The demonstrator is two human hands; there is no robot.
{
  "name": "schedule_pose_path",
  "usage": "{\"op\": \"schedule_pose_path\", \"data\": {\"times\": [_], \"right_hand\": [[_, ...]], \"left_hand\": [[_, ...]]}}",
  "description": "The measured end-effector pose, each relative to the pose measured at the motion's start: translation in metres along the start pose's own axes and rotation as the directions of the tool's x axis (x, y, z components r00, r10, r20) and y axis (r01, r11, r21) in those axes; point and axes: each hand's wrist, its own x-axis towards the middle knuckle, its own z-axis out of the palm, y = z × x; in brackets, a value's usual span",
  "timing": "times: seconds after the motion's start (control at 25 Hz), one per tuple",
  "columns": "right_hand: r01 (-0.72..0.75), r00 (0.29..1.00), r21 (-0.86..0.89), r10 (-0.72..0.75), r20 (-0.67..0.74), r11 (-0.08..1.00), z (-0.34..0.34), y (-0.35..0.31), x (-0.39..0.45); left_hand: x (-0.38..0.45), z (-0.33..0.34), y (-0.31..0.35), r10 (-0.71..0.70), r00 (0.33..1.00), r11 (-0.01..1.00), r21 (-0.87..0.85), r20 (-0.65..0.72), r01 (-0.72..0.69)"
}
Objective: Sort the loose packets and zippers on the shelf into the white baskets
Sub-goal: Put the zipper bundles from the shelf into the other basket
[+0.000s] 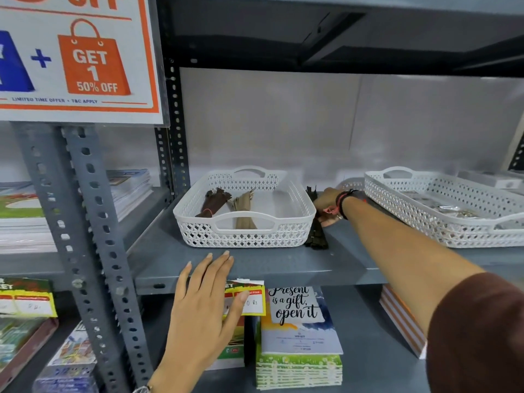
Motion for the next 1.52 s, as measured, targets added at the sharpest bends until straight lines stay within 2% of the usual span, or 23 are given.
{"op": "schedule_pose_path", "data": {"times": [0.32,0.48,0.56,0.64,0.72,0.92,1.04,1.16,1.24,1.52], "right_hand": [[0.041,0.996,0.098,-0.034,-0.079,0.994,-0.017,-0.003,-0.011],[0.183,0.956,0.12,-0.149,-0.252,0.976,-0.063,-0.037,-0.032],[0.268,0.928,0.213,-0.192,-0.32,0.939,-0.074,-0.056,-0.036],[0.333,0.919,0.275,-0.246,-0.307,0.902,-0.069,-0.074,-0.038],[0.339,0.929,0.265,-0.275,-0.249,0.903,-0.05,-0.084,-0.036],[0.267,0.963,0.169,-0.257,-0.075,0.949,0.001,-0.089,-0.026],[0.227,0.974,0.097,-0.226,-0.016,0.969,0.019,-0.087,-0.021],[0.215,0.977,-0.092,-0.215,0.009,0.972,0.031,-0.083,-0.021],[0.21,0.974,-0.304,-0.226,-0.016,0.929,0.036,-0.081,-0.024],[0.27,0.955,-0.56,-0.294,0.049,0.783,0.049,-0.073,-0.013]], "left_hand": [[-0.001,0.0,-0.001,0.007,1.0,1.0,-0.006,0.0,-0.007],[0.0,0.0,-0.001,0.009,1.0,1.0,-0.002,0.003,-0.009],[0.0,0.0,0.0,0.005,1.0,1.0,-0.002,-0.005,-0.005],[0.0,0.001,0.0,0.006,1.0,1.0,-0.002,-0.012,-0.006],[-0.001,0.0,0.0,0.01,1.0,1.0,-0.003,-0.01,-0.01],[-0.002,-0.002,-0.002,0.018,1.0,1.0,0.004,0.011,-0.018],[-0.002,-0.002,-0.001,0.017,1.0,1.0,-0.019,-0.001,-0.017],[-0.002,-0.002,-0.001,0.031,0.999,0.999,-0.017,-0.01,-0.031],[-0.003,-0.002,-0.001,0.042,0.999,0.999,-0.009,0.0,-0.042],[-0.003,-0.002,0.002,0.003,1.0,1.0,-0.021,0.031,-0.002]]}}
